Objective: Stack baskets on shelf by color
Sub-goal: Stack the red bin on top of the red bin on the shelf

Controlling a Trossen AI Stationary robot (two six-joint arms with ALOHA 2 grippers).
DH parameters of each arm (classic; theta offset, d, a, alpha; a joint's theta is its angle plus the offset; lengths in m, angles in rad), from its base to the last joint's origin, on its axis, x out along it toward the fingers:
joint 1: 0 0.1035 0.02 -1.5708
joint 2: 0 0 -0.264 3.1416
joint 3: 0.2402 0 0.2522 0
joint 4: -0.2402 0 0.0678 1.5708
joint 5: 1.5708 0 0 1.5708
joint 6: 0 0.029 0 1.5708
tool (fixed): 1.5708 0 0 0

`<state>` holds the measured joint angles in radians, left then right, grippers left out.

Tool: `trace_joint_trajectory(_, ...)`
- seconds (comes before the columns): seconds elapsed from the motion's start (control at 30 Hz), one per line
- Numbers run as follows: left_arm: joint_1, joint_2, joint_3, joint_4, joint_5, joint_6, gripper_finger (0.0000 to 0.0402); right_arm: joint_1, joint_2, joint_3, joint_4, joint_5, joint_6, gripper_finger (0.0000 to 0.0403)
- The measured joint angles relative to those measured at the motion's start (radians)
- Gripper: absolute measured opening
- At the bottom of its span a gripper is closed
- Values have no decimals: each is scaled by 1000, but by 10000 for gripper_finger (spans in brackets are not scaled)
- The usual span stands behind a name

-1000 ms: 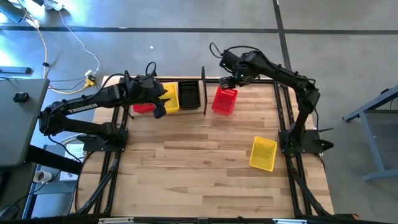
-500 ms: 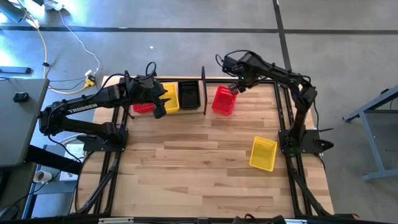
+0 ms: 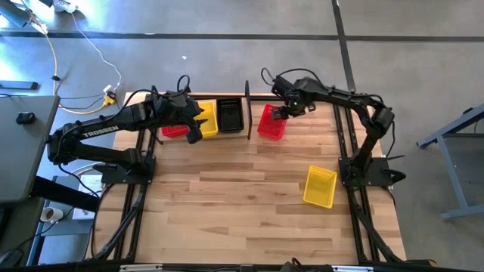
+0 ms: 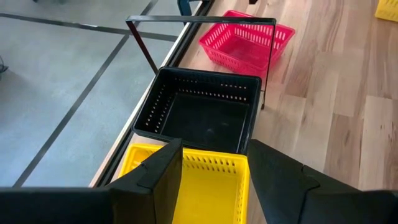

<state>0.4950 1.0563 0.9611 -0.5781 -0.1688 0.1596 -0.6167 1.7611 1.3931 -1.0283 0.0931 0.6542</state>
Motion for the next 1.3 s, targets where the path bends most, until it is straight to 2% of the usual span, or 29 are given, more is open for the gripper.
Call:
trace_joint_trajectory(0.6,0,0,0,0,-3,0,170,-28,0,-229,336,6,158,151)
trace_joint_trajectory(1.0,0,0,0,0,-1,0,170,-38,0,-297,404,-9,184,70)
trace_joint_trajectory(1.2,0,0,0,0,1,0,170,-38,-3,-327,443,-19,184,9)
trace_joint_trajectory(1.3,0,0,0,0,1,0,170,-36,-4,-327,442,-15,190,8)
